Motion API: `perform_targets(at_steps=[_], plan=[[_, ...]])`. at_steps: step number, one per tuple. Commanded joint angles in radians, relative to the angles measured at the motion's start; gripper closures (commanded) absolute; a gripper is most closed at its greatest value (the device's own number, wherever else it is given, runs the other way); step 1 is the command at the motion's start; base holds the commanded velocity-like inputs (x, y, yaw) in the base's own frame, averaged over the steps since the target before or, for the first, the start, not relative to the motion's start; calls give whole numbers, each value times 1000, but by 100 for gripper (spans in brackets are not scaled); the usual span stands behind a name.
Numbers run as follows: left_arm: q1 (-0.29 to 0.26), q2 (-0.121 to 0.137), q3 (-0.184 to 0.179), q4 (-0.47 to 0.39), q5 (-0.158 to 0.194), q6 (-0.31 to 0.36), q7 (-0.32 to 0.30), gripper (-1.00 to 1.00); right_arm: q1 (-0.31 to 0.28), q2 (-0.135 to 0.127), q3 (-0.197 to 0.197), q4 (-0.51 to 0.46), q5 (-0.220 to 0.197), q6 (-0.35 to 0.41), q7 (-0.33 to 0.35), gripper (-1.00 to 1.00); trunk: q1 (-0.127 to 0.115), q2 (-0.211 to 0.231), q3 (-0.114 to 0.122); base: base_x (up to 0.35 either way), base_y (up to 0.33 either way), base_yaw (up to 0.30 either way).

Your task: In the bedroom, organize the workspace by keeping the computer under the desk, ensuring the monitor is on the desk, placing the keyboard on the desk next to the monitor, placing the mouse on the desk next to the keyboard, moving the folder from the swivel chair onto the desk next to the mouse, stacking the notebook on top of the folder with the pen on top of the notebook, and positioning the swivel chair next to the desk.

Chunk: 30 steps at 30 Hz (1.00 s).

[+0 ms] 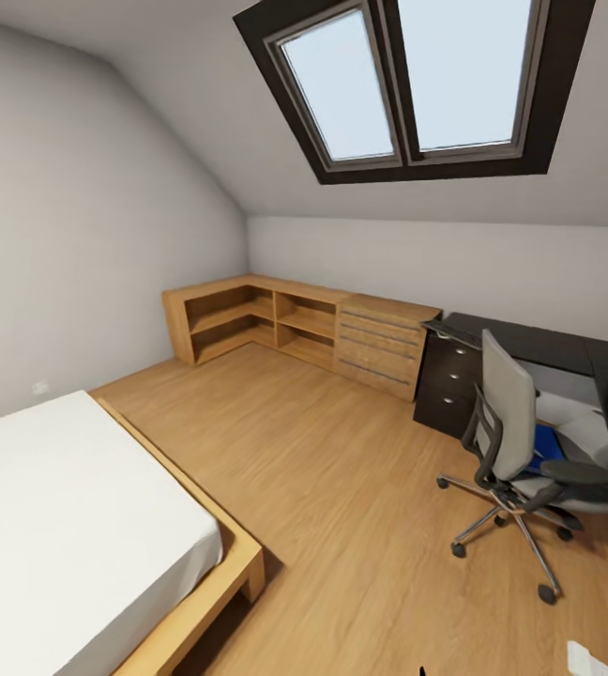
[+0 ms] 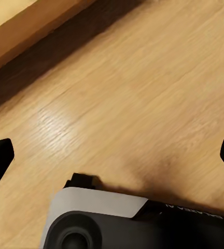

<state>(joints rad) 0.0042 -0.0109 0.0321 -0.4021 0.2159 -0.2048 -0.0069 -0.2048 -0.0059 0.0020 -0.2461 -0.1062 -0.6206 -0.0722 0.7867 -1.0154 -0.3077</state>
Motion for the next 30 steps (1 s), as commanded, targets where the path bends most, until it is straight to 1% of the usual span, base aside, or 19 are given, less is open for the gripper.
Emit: perform_targets(at_steps=[1,7,23,28,30], plan=[[0,0,3,-2,2,-1,-1,-100,-1,0,1,1,-7,-4,2,-100,1,-1,-1,258,232,-261],[0,0,3,-1,2,-1,-1,-100,-1,0,1,1,-7,-4,3,-100,1,-1,-1,145,132,-262],[0,0,1,-1,2,-2,-3,-100,-1,0,1,0,-6,-4,3,-100,1,-1,-1,7,7,-262],[0,0,-1,-1,1,-1,-5,-100,-1,-23,0,-2,-7,-4,2,-100,1,-1,-1,0,0,-262],[0,0,-1,-1,1,-1,-5,-100,-1,-24,0,-2,-7,-4,3,-100,1,-1,-1,0,0,-262]])
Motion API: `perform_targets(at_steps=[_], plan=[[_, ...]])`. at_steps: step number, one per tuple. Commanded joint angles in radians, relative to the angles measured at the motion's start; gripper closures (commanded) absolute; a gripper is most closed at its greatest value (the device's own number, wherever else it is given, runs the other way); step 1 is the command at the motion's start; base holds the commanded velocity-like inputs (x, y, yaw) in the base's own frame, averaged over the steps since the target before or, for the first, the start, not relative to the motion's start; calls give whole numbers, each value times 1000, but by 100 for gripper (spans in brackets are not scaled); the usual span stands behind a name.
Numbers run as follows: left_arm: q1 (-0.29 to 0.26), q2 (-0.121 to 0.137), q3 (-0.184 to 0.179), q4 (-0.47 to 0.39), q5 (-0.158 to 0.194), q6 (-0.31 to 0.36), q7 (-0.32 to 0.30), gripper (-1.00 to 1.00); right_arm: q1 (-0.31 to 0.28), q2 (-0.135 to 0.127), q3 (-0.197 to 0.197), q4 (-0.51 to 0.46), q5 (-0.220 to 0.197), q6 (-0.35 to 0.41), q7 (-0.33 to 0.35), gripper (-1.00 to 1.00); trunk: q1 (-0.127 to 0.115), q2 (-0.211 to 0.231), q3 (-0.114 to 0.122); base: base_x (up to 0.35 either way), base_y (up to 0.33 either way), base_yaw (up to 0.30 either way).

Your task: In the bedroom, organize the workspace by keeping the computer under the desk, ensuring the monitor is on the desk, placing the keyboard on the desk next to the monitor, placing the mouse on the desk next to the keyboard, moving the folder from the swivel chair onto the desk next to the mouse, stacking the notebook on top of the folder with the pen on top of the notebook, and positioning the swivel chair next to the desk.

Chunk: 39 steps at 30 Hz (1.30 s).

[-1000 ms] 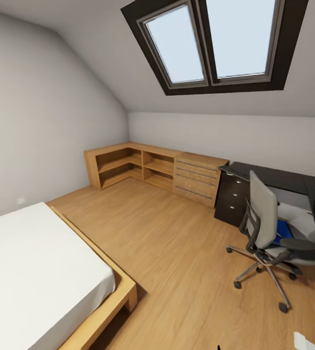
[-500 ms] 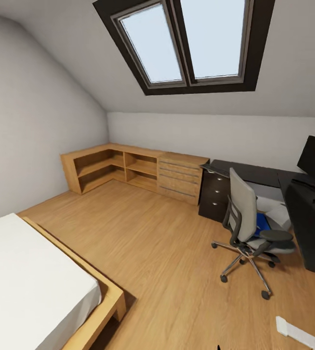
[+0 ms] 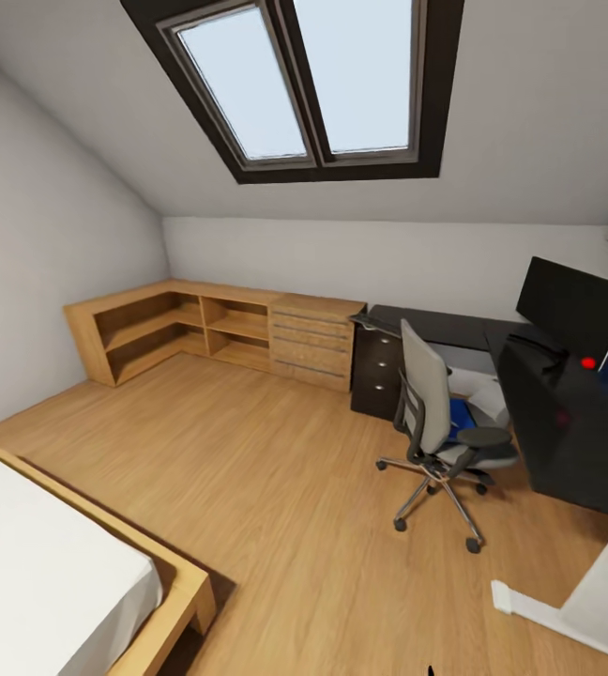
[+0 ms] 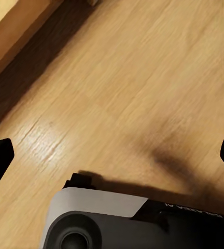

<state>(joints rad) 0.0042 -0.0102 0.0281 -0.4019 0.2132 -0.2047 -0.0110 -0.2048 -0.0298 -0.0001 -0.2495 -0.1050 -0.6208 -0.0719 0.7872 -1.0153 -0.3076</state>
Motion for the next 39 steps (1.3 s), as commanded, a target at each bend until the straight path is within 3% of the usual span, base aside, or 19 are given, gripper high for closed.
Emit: perform_targets(at_steps=[1,39], plan=[[0,-1,3,-2,3,-1,-1,-100,-1,-1,2,1,-8,-4,2,-100,0,-1,-1,0,0,-262],[0,1,3,-1,3,-1,-1,-100,-1,-16,0,-4,-10,-2,0,-100,0,-1,-1,0,0,-262]])
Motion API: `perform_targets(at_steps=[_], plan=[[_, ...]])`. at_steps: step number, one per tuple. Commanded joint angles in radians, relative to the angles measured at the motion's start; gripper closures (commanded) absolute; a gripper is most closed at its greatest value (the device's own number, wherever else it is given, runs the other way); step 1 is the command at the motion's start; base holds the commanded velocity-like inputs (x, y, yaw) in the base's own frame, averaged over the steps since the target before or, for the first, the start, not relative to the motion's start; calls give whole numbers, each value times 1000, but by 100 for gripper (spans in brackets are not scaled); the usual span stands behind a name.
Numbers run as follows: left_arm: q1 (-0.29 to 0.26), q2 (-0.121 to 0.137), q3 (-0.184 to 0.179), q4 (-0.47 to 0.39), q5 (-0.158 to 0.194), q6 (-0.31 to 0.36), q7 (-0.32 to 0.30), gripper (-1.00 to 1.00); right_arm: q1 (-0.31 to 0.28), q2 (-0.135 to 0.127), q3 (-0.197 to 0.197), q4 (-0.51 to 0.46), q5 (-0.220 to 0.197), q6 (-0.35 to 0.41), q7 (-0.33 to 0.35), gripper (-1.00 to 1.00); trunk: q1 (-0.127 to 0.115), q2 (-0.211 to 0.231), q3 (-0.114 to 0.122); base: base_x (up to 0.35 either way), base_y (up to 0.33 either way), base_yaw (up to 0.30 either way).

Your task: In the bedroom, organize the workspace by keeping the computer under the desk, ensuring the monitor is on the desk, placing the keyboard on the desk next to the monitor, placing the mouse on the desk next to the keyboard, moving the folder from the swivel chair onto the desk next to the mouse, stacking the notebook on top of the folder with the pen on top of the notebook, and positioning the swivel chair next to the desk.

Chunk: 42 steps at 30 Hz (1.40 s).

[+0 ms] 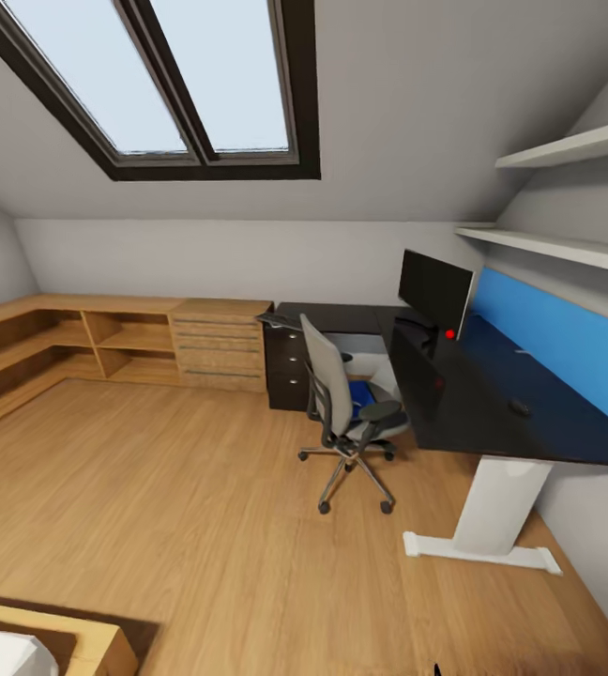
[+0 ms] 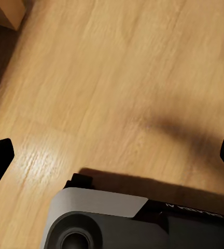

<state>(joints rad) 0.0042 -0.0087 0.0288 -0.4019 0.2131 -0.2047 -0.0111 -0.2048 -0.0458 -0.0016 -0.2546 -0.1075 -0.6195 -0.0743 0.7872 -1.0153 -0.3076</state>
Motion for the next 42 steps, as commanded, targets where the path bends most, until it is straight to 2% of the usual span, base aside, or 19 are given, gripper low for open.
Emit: perform_targets(at_steps=[1,8,17,23,34,42], plan=[[0,-1,2,-2,3,-1,-1,-100,-1,0,2,1,-8,-3,2,-100,0,-1,-1,0,0,-262],[0,-1,5,-2,3,-1,0,-100,-1,0,2,5,-12,-2,3,-100,0,-1,-1,0,0,-252],[0,-3,3,-2,3,-1,-2,-100,-1,12,4,44,-14,2,2,-100,0,-1,-1,122,199,-27],[0,-3,5,-27,5,-2,-3,-100,-1,18,2,46,-18,-2,2,-100,0,-1,-1,35,31,0],[0,-6,5,-54,6,4,7,-100,-1,18,3,46,-16,-6,-2,-100,42,-78,-35,2,2,0],[0,-8,6,-55,5,7,14,-100,-1,33,5,47,-10,-7,-2,-100,73,-134,-62,0,0,-117]])
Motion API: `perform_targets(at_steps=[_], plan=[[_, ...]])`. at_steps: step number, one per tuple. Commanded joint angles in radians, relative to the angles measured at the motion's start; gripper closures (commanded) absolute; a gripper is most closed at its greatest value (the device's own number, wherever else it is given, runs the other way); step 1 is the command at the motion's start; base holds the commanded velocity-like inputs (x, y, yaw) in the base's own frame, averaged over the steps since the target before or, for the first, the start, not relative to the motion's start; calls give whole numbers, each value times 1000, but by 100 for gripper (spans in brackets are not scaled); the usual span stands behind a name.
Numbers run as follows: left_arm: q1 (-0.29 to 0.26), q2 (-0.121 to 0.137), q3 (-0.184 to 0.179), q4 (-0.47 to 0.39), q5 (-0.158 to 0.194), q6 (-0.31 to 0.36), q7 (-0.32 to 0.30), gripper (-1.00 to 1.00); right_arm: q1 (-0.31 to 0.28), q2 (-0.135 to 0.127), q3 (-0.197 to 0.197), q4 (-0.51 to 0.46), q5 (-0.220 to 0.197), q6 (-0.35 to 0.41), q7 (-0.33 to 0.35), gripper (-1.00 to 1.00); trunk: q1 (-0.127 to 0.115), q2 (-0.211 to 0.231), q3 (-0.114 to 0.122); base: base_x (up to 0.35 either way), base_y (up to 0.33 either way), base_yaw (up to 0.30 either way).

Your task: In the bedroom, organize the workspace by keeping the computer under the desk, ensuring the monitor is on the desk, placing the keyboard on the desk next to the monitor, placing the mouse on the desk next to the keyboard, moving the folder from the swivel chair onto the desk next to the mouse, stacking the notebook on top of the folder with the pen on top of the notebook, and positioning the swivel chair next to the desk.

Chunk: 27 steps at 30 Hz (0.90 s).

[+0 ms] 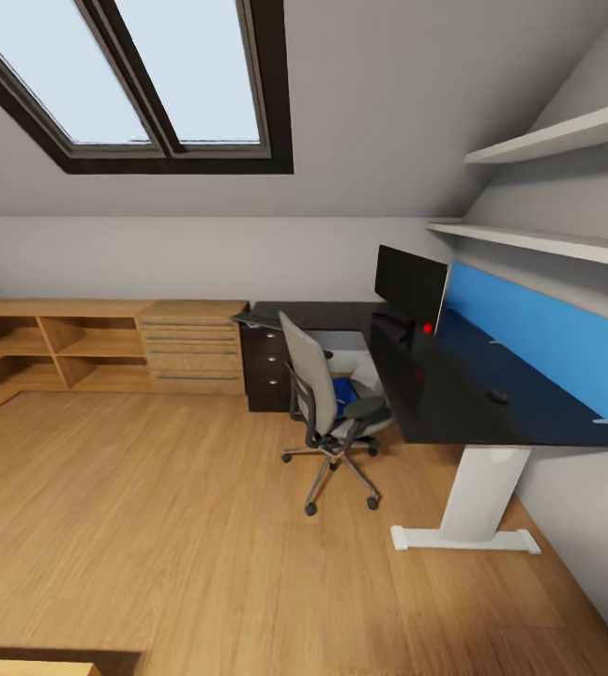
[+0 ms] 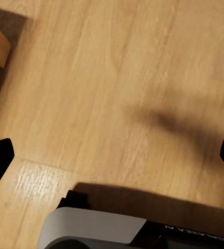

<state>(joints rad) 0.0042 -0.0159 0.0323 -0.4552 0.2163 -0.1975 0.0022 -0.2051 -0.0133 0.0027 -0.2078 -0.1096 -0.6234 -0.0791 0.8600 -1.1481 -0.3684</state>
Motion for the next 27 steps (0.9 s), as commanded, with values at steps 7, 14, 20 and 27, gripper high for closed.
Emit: perform_targets(at_steps=[7,14,20,27], plan=[[0,-1,5,1,5,0,0,-100,-1,24,3,10,-6,-3,4,-100,27,-50,-24,0,0,-27],[0,-3,13,10,11,-4,41,-100,-1,36,2,23,-5,-3,4,-100,54,-99,-46,0,0,-1],[0,-42,11,10,5,-1,57,-100,-1,40,2,25,-5,-3,4,-100,77,-141,-64,0,0,0],[0,-58,12,8,4,2,118,-100,0,41,2,25,-5,-2,4,-100,104,-190,-86,0,0,0]])
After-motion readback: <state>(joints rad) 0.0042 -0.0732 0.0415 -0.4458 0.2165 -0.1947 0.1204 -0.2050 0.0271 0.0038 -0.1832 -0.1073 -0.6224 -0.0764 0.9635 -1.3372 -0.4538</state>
